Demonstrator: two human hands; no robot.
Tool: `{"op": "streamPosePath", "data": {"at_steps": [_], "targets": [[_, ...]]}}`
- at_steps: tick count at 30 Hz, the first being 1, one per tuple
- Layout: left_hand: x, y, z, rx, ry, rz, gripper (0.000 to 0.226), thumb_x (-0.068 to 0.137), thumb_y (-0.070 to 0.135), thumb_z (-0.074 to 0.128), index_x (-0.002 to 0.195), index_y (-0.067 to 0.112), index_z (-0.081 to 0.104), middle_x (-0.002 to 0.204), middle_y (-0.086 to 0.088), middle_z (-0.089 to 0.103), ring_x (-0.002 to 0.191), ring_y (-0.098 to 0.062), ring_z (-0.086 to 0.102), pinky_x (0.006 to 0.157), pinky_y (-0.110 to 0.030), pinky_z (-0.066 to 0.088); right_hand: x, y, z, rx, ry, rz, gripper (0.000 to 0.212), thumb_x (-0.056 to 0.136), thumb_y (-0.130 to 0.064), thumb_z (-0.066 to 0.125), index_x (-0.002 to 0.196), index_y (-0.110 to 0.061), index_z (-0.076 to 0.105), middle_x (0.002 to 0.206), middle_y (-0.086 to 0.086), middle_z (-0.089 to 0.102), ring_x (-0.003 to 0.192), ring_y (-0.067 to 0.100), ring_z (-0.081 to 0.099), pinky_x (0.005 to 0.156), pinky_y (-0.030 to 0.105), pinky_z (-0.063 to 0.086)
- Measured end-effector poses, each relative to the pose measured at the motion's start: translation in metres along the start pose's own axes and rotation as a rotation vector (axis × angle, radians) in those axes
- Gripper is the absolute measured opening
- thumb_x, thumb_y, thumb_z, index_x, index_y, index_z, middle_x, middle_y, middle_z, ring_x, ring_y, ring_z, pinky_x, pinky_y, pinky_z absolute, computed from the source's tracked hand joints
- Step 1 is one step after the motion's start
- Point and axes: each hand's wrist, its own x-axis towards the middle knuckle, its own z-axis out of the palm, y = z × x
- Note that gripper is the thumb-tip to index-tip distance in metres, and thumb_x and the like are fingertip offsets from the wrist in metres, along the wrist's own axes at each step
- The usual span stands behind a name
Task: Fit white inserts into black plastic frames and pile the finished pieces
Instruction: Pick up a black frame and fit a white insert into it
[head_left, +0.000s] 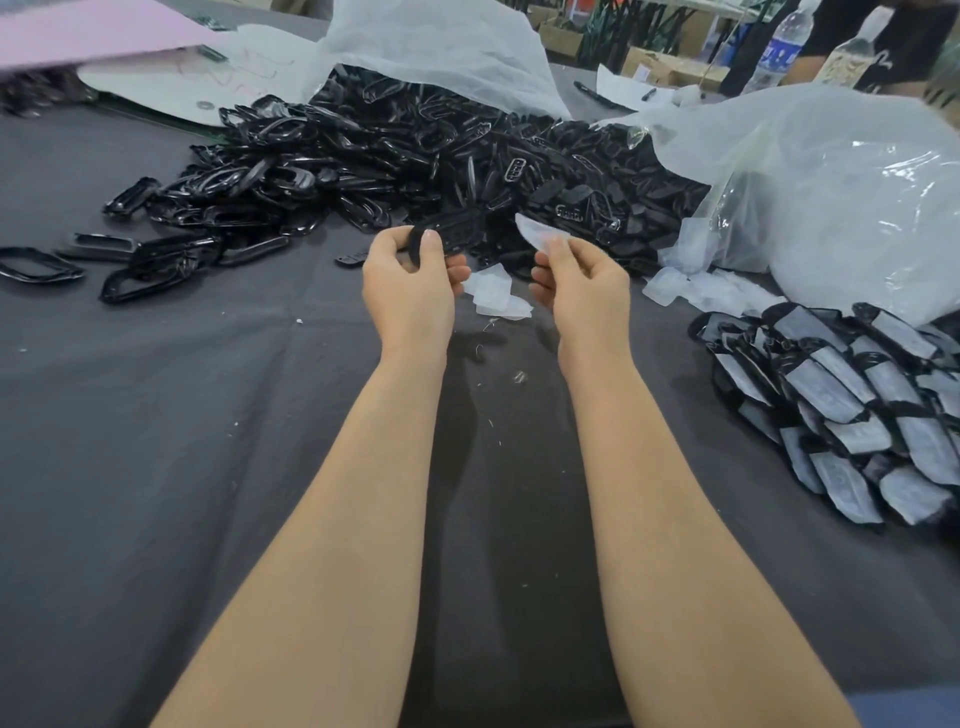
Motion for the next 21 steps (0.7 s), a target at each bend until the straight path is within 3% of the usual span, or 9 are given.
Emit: {"op": "streamPosePath", "data": {"at_steps": [4,9,13,17,21], "targets": [[-0.002,0.0,0.002,0.034,-0.038,0.016,0.013,0.1,0.011,0.048,0.09,0.02,0.051,0.076,-0.002,0.065,0.054,-0.001,0.063,0.061,-0.02,0.055,0.001,-0.005,-0.004,0.076,0.1,-0.102,0.016,0.096,-0.005,0.052,0.088,-0.015,0.06,0.07,-0.001,0.064,0.061,0.003,0.061,0.062,0.017,0.051],[-0.004,-0.001,0.002,0.102,-0.092,0.045,0.01,0.1,0.012,0.048,0.096,0.02,0.052,0.076,-0.001,0.065,0.059,-0.003,0.064,0.065,-0.023,0.056,-0.002,-0.012,-0.003,0.236,-0.043,-0.054,0.01,0.094,-0.004,0.057,0.088,-0.013,0.057,0.068,-0.002,0.068,0.062,0.006,0.064,0.061,0.018,0.051],[-0.005,0.0,0.002,0.138,-0.145,0.077,0.018,0.1,0.012,0.048,0.09,0.026,0.052,0.078,-0.001,0.067,0.06,-0.003,0.065,0.063,-0.021,0.055,-0.005,-0.01,-0.001,0.01,-0.171,-0.097,0.011,0.093,-0.011,0.06,0.085,-0.019,0.061,0.078,-0.008,0.063,0.075,0.003,0.058,0.068,0.019,0.052],[-0.006,0.001,0.003,0.149,-0.21,0.098,0.018,0.099,0.01,0.05,0.091,0.026,0.055,0.07,0.001,0.064,0.055,0.0,0.062,0.059,-0.016,0.053,-0.006,-0.006,0.003,-0.217,-0.158,-0.226,0.009,0.093,-0.008,0.058,0.086,-0.013,0.061,0.08,-0.006,0.062,0.075,0.006,0.058,0.075,0.023,0.052],[-0.007,0.0,0.005,0.153,-0.279,0.105,0.014,0.099,0.009,0.049,0.109,0.014,0.057,0.071,0.001,0.065,0.056,0.0,0.063,0.059,-0.016,0.052,-0.007,-0.003,0.003,-0.297,-0.088,-0.291,0.006,0.093,-0.008,0.057,0.088,-0.009,0.06,0.081,-0.002,0.061,0.083,0.02,0.062,0.084,0.043,0.054]]}}
